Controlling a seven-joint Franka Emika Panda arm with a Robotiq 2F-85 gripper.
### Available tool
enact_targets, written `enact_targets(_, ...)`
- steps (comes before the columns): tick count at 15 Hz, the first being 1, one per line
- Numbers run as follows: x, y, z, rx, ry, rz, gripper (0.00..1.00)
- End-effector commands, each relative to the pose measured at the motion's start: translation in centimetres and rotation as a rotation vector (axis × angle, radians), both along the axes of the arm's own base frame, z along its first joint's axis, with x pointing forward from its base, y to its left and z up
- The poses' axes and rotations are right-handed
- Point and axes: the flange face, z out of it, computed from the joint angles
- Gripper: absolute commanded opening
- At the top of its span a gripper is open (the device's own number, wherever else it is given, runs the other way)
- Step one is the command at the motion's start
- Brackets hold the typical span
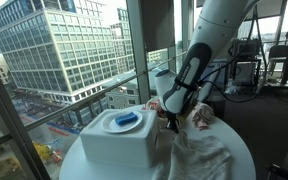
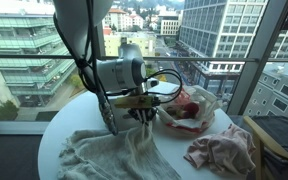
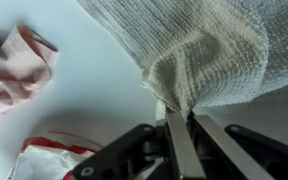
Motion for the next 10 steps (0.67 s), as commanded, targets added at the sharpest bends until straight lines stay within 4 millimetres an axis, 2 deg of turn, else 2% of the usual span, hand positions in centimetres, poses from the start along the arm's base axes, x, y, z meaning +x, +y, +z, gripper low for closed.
enact_targets(1, 0.4, -0.3, -0.5, -0.048, -0.042, -0.109, 0.36)
enact_targets(3, 0.0, -0.1, -0.8, -0.056, -0.053, -0.143, 0.38)
enact_targets(7, -0.5, 0.6, -0.5, -0.107, -0.103, -0.181, 0.69)
enact_targets(10, -1.3, 1.6, -0.6, -0.05, -0.066, -0.191, 0.91)
